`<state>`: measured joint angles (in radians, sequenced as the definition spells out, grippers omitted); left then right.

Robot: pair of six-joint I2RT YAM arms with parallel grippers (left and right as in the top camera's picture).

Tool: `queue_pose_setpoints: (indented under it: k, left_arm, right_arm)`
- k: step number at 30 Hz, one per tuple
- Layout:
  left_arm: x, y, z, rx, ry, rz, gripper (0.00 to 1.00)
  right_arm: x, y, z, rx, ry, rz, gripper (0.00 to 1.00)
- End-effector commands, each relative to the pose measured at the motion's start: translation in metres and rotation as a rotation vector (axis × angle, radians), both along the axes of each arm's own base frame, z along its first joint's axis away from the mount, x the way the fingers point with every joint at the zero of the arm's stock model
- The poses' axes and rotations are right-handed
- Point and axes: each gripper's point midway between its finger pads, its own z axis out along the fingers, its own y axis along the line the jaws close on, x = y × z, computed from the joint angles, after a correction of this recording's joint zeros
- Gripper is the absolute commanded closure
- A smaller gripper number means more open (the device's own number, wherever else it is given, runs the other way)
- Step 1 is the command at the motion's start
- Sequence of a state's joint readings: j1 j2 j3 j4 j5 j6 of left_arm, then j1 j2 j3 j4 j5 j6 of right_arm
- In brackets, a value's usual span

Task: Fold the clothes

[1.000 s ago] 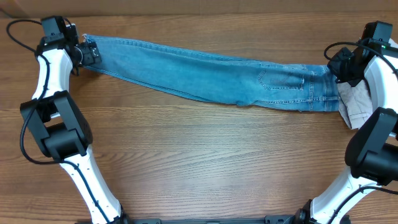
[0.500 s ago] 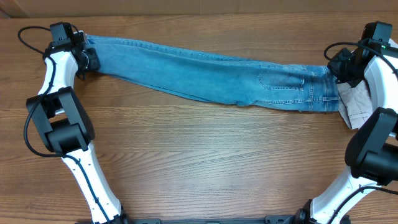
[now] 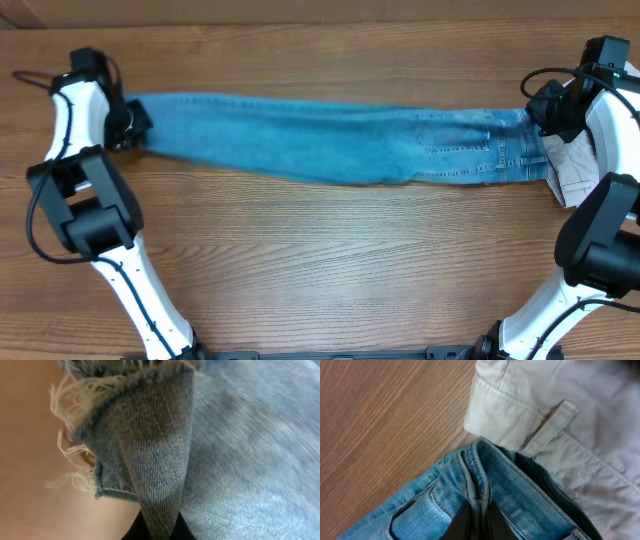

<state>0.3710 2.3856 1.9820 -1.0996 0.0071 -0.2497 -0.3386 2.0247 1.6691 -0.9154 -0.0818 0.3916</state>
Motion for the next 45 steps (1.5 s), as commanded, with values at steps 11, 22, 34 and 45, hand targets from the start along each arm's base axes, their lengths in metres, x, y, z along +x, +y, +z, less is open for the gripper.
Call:
queue_pose_setpoints:
  k: [11,22,34,45]
  left_arm:
    - [-0.095,0.056,0.019,-0.003,0.229,0.22,0.71]
    - [-0.074,0.043,0.043,0.031,0.145,0.162,0.71]
    - [-0.077,0.069,0.182,0.214,-0.187,0.226,0.0]
    - [-0.09,0.044,0.134,0.067,-0.013,0.194,0.0]
  right_arm:
    - [0.016,-0.015,0.016,-0.073,-0.07,0.033,0.9]
    - [0.05,-0.002,0.035,-0.091,-0.24,0.257,0.57]
    - [0.03,0.005,0.036,-0.071,-0.177,0.276,0.52]
    - [-0.028,0.02,-0.016,0.025,0.079,0.265,0.51]
